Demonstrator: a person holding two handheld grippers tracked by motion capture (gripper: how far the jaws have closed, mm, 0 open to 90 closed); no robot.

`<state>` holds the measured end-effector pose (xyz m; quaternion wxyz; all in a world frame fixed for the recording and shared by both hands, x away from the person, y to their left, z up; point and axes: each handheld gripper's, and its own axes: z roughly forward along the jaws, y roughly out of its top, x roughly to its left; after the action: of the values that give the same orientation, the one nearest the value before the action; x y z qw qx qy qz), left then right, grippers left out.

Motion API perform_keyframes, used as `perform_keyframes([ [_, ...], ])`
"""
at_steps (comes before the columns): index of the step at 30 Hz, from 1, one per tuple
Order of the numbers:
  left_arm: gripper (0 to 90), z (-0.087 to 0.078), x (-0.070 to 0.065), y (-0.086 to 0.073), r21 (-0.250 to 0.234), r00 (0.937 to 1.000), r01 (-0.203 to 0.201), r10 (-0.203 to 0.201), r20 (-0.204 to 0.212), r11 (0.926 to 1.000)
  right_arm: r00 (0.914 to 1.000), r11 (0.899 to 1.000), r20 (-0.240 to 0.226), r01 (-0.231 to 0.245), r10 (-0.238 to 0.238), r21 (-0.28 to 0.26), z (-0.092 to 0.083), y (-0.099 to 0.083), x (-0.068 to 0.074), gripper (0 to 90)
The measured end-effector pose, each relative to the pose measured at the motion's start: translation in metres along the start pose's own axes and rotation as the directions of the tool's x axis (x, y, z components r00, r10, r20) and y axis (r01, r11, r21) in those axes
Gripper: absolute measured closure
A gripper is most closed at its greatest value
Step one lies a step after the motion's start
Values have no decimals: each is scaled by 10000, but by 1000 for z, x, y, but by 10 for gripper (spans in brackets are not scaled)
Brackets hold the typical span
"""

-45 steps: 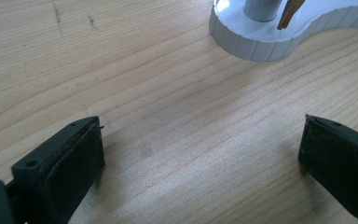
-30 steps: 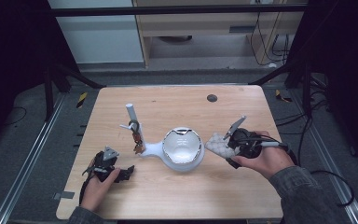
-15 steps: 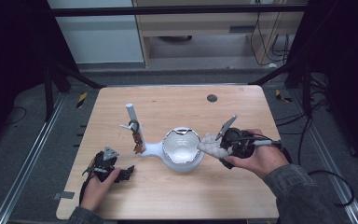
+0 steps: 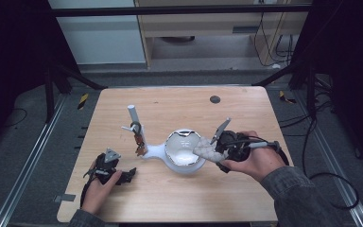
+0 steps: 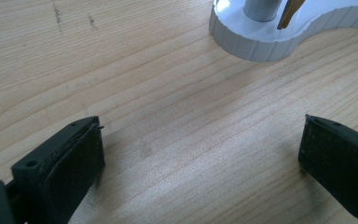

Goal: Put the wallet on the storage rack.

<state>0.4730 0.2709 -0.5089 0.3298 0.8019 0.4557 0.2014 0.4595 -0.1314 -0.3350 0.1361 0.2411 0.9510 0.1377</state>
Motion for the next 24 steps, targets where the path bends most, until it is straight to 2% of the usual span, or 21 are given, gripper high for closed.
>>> perform_keyframes([
  [24,0,0,0,0,4,10000,-13,13,11,10000,9981,9985,-346,510,-503,200,16,28,12,318],
])
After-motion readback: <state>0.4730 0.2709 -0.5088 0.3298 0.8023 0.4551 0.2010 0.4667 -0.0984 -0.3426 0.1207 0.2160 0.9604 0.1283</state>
